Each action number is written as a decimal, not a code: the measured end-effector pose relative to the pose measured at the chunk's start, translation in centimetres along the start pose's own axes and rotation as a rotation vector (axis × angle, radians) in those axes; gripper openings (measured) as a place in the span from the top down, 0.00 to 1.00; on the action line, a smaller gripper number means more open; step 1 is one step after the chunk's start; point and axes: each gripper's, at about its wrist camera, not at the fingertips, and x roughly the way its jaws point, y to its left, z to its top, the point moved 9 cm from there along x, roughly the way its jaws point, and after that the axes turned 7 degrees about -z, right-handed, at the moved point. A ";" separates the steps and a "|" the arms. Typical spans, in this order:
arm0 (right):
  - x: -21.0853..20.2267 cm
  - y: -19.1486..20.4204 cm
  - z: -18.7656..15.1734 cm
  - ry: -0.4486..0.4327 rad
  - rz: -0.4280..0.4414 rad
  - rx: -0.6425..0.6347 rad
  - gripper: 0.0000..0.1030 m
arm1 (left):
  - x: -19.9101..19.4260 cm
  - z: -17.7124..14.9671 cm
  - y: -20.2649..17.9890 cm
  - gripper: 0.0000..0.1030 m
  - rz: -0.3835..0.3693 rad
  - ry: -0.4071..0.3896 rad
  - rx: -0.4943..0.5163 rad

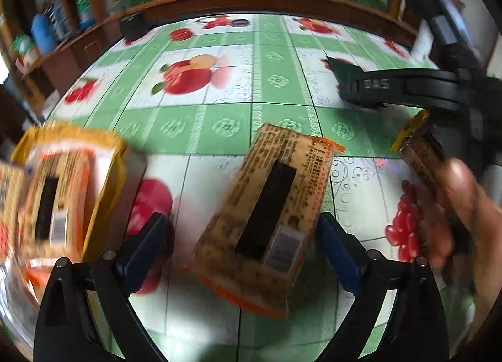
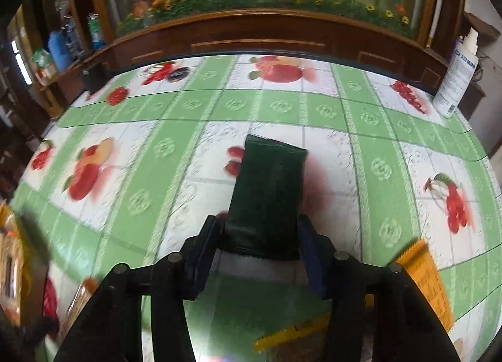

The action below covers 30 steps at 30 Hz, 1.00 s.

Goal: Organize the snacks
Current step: 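Grasp brown black-striped pack with left tool while right tool grasps dark green pack, then carry brown striped pack with left tool while right tool carries green pack to tray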

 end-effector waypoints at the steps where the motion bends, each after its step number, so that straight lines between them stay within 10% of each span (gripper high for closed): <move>1: -0.4 0.1 -0.4 0.002 0.026 0.007 0.54 | 0.2 0.2 -0.1 0.07 -0.018 0.000 0.006; 6: -3.9 0.0 -2.6 -0.028 0.159 0.056 0.54 | 0.5 0.8 -0.5 0.13 -0.067 -0.022 0.005; 8: -6.2 -0.7 -3.9 -0.058 0.199 0.085 0.54 | 0.2 1.1 -0.6 0.39 -0.064 -0.042 0.006; 10: -8.2 -1.4 -5.1 -0.076 0.245 0.118 0.54 | 0.0 1.2 -0.5 0.44 -0.059 -0.044 -0.001; 21: -14.6 -5.2 -11.0 -0.146 0.465 0.293 0.54 | -4.9 -1.1 -0.6 0.47 -0.060 -0.142 -0.051; 30: -16.7 -2.2 -12.3 -0.179 0.565 0.247 0.54 | -12.2 -3.9 2.2 0.47 0.111 -0.292 -0.064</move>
